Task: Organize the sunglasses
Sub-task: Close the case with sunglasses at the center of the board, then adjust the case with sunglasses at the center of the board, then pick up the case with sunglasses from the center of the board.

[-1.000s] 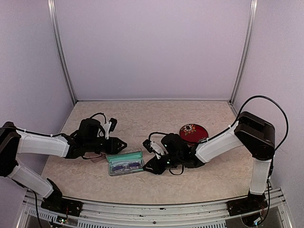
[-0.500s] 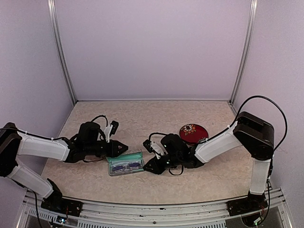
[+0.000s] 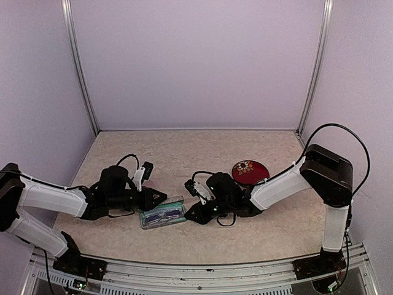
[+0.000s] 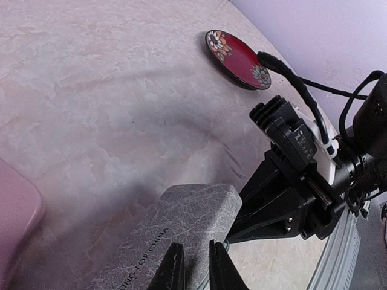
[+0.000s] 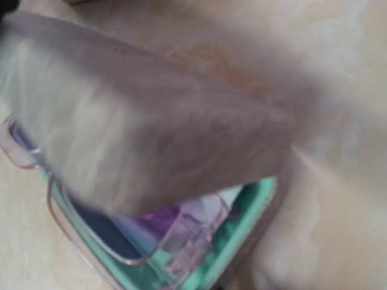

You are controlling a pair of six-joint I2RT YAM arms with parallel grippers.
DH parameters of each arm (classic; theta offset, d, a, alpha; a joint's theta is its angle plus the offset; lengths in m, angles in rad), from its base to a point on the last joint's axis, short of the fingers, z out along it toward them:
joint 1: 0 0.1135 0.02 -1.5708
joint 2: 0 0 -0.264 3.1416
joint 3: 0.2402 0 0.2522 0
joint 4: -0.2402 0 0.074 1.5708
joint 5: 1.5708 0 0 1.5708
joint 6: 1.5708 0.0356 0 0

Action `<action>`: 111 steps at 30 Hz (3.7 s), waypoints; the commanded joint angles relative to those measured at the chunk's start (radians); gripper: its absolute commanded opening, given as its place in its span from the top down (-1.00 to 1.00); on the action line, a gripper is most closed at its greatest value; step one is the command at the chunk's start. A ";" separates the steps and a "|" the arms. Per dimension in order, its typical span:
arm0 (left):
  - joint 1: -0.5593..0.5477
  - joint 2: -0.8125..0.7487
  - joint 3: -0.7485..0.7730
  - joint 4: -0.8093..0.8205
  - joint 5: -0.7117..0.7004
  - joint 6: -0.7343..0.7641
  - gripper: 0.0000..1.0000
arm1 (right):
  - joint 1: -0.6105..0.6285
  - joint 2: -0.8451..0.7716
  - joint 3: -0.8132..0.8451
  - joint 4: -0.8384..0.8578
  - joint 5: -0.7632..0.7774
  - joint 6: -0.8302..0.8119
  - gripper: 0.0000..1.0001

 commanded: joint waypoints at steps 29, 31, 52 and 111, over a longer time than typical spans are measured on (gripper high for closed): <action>-0.123 -0.176 -0.086 -0.164 -0.104 -0.046 0.26 | -0.009 -0.047 -0.052 -0.029 -0.014 -0.001 0.55; -0.124 -0.198 -0.074 -0.202 -0.129 -0.026 0.01 | -0.006 -0.043 -0.052 -0.007 -0.038 -0.017 0.41; -0.067 -0.026 0.008 -0.225 -0.192 0.058 -0.55 | 0.046 0.093 0.107 -0.097 0.074 -0.146 0.14; -0.255 0.231 0.241 -0.445 -0.474 0.074 -0.35 | 0.034 -0.124 -0.157 0.024 0.184 -0.040 0.10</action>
